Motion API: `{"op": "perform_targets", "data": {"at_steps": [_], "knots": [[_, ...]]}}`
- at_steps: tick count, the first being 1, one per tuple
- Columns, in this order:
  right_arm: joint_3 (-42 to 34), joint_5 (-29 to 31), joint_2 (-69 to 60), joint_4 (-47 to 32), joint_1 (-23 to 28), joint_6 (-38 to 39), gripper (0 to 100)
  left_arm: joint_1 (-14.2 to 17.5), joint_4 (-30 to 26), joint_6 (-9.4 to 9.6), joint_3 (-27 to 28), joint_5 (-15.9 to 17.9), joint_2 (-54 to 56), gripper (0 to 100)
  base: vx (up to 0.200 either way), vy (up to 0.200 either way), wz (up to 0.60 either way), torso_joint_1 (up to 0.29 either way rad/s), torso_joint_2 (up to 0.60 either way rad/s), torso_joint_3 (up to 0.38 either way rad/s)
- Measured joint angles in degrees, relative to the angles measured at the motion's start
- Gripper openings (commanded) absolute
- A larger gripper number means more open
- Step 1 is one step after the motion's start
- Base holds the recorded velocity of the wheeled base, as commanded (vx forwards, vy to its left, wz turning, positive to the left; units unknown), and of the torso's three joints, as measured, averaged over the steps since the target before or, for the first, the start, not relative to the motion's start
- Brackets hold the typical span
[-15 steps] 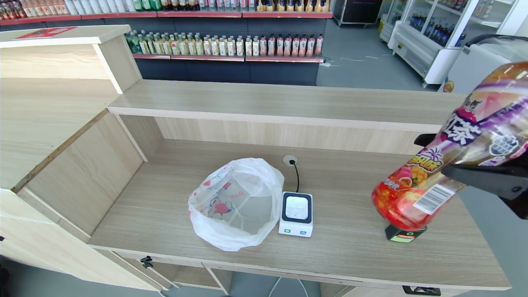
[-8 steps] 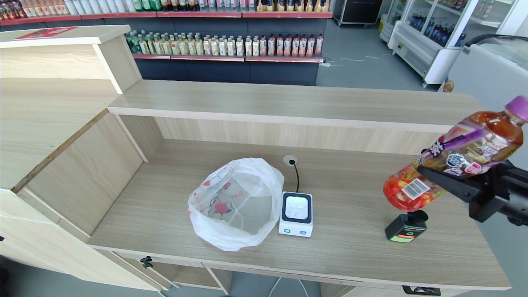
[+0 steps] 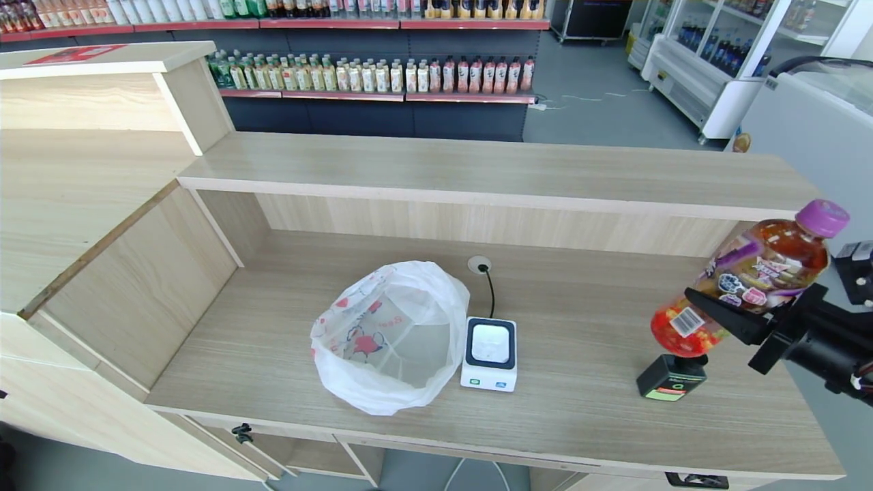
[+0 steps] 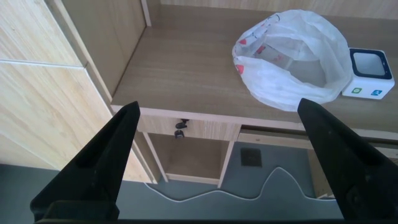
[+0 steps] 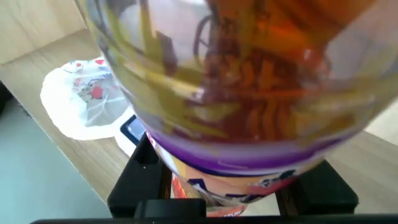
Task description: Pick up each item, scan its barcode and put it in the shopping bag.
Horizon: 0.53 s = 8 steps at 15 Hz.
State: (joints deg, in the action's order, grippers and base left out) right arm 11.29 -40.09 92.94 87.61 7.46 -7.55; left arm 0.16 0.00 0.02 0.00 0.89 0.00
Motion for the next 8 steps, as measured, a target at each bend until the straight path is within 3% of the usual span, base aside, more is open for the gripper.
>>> {"op": "perform_targets", "data": {"at_steps": [3, 5, 8], "knots": [[-2.80, 10.24, -0.28, -0.27, 0.09, -5.03, 0, 0.00, 0.00, -0.02, 0.00, 0.00, 0.00, 100, 0.000, 0.000, 0.00, 0.000, 0.00, 0.000], [-3.30, 10.84, -1.32, -3.07, 0.26, -6.08, 0, 0.00, 0.00, 0.00, 0.00, 0.00, 0.00, 100, 0.000, 0.000, 0.00, 0.000, 0.00, 0.000], [-3.44, 10.11, -6.14, -15.21, -0.49, -9.34, 0, 0.00, 0.00, 0.00, 0.00, 0.00, 0.00, 100, 0.000, 0.000, 0.00, 0.000, 0.00, 0.000]]}}
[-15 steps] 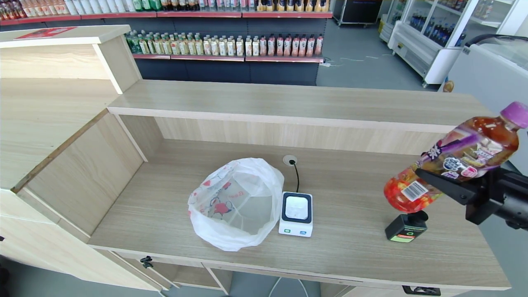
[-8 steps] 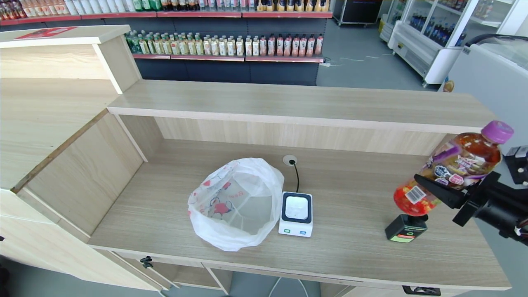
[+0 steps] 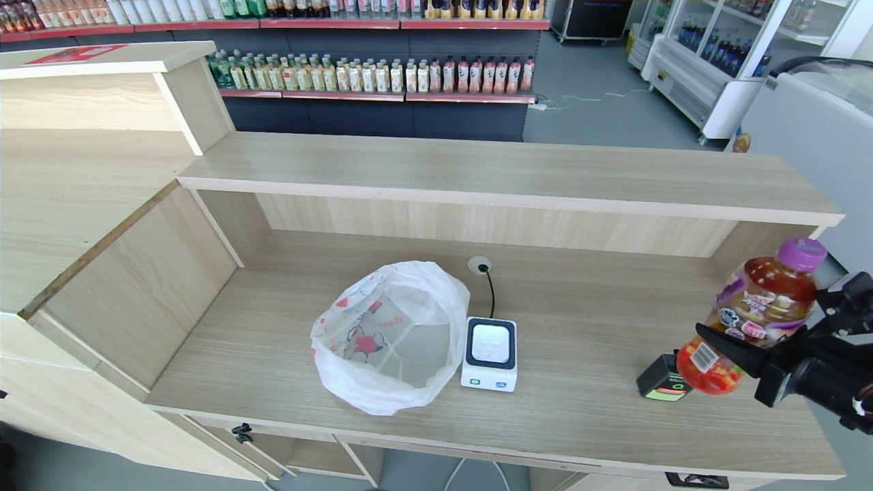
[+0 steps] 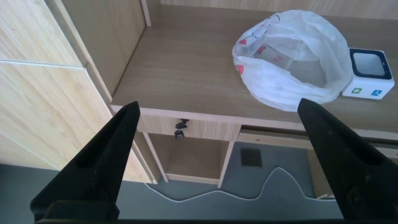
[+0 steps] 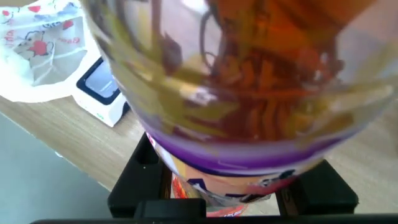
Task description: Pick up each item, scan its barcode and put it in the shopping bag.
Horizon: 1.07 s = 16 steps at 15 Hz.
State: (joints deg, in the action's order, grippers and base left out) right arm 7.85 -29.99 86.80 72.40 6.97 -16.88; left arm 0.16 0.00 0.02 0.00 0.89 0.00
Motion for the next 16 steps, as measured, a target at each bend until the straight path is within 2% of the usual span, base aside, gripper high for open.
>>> {"op": "perform_targets", "data": {"at_steps": [5, 7, 8, 9, 10, 12, 16], "knots": [[0.94, 0.51, -6.25, -5.38, -2.12, -0.33, 0, 0.00, 0.00, -0.02, 0.00, 0.00, 0.00, 100, 0.000, 0.000, 0.00, 0.000, 0.00, 0.000], [1.16, 8.35, -7.42, -7.23, -2.84, -0.30, 0, 0.00, 0.00, -0.02, 0.00, -0.02, 0.00, 100, 0.000, 0.000, 0.00, 0.000, 0.00, 0.000], [1.24, 13.39, -7.80, -8.39, -4.36, -0.16, 0, 0.00, 0.00, -0.02, 0.00, 0.00, 0.00, 100, 0.000, 0.000, 0.00, 0.000, 0.00, 0.000], [1.43, 15.87, -8.05, -9.34, -6.51, -0.13, 0, 0.00, 0.00, -0.02, 0.00, -0.02, 0.00, 100, 0.000, 0.000, 0.00, 0.000, 0.00, 0.000], [1.44, 16.64, -8.27, -10.17, -8.18, -0.85, 0, 0.00, 0.00, -0.02, 0.00, -0.02, 0.00, 100, 0.000, 0.000, 0.00, 0.000, 0.00, 0.000], [1.22, 16.91, -9.13, -14.07, -10.41, -7.85, 0, 0.00, 0.00, 0.00, 0.00, 0.00, 0.00, 100, 0.000, 0.000, 0.00, 0.000, 0.00, 0.000], [1.24, 17.02, -12.24, -17.30, -8.29, -12.13, 0, 0.00, 0.00, -0.02, 0.00, 0.00, 0.00, 100, 0.000, 0.000, 0.00, 0.000, 0.00, 0.000]]}}
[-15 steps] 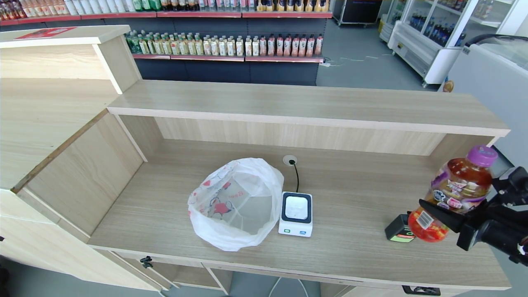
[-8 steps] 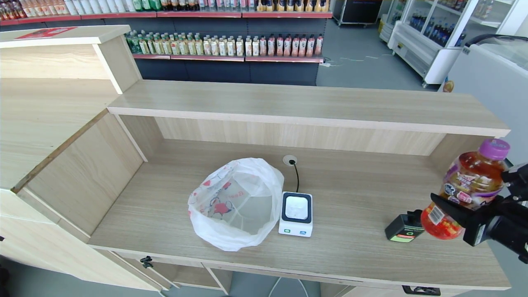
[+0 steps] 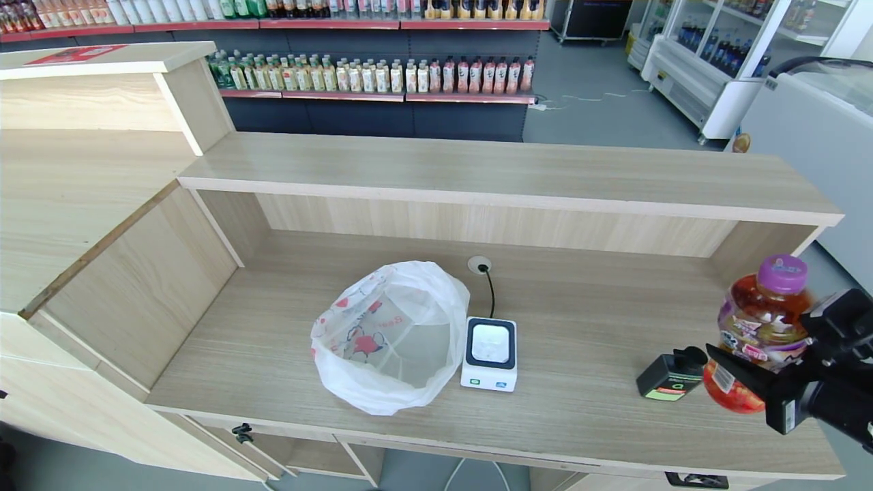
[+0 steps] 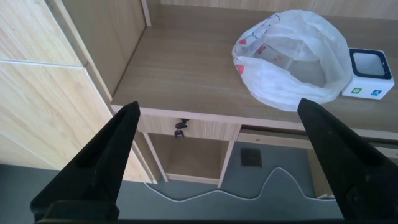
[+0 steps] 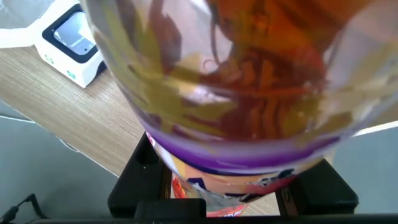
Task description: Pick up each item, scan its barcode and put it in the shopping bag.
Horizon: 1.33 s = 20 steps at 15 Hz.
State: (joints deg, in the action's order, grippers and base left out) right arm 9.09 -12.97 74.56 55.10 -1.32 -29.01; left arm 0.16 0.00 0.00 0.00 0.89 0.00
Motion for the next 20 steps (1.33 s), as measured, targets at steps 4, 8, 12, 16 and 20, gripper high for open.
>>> {"op": "perform_targets", "data": {"at_steps": [4, 8, 12, 16, 20], "knots": [[-0.02, -0.02, -1.85, -0.33, 0.99, -0.07, 0, 0.00, 0.00, 0.05, 0.00, 0.00, 0.00, 100, 0.000, 0.000, 0.00, 0.000, 0.00, 0.000], [0.00, 0.09, -2.05, -0.37, 1.13, -0.10, 0, 0.00, -0.02, 0.02, 0.00, 0.00, 0.00, 100, 0.000, 0.000, 0.45, 0.003, 0.00, 0.002], [0.00, 0.11, -1.57, -0.28, 1.11, -0.11, 0, -0.02, -0.02, 0.00, 0.00, 0.00, 0.00, 100, 0.000, 0.000, 0.60, 0.001, 0.00, 0.001], [0.60, 0.00, 0.22, 0.02, 1.18, -0.16, 0, -0.02, 0.00, 0.00, 0.00, 0.00, 0.00, 100, 0.000, 0.000, 0.15, -0.001, 0.00, 0.002], [1.97, -0.33, 5.97, 2.01, 2.94, -10.73, 0, -0.02, -0.05, 0.00, 0.00, 0.00, 0.00, 100, 0.000, 0.000, 0.00, 0.000, 0.00, 0.000]]}}
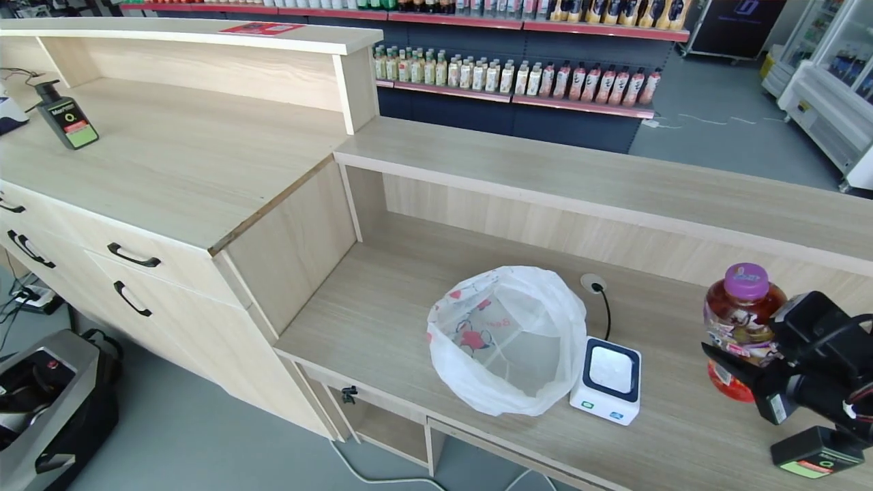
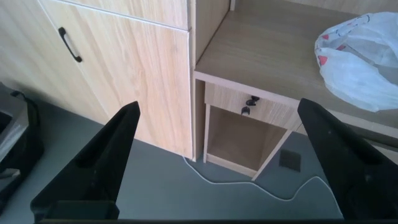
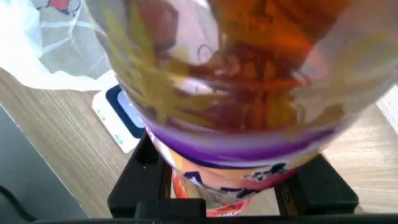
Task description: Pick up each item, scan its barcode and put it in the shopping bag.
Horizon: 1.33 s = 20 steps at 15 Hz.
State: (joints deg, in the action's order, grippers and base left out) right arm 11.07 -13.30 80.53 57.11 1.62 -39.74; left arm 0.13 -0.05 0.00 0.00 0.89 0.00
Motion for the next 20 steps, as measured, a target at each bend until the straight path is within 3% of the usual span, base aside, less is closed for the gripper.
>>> {"op": "perform_targets", "data": {"at_steps": [4, 10, 16, 20], "knots": [[0.50, -3.32, 6.84, 7.18, 0.49, -2.13, 0, 0.02, 0.02, 0.00, 0.00, -0.02, 0.00, 100, 0.000, 0.000, 0.00, 0.000, 0.00, 0.000], [0.52, -14.12, 19.08, 22.10, 1.62, -3.34, 0, 0.02, 0.02, 0.00, 0.00, 0.00, 0.00, 100, 0.000, 0.000, 0.00, 0.000, 0.00, 0.000], [2.01, -21.74, 27.32, 24.75, 3.74, -12.59, 0, 0.02, 0.05, 0.00, 0.00, 0.00, 0.00, 100, 0.000, 0.000, 0.00, 0.000, 0.00, 0.000], [5.29, -24.03, 30.77, 24.81, 4.28, -13.93, 0, 0.02, 0.05, 0.02, 0.00, 0.00, 0.00, 100, 0.000, 0.000, 0.00, 0.000, 0.00, 0.000]]}}
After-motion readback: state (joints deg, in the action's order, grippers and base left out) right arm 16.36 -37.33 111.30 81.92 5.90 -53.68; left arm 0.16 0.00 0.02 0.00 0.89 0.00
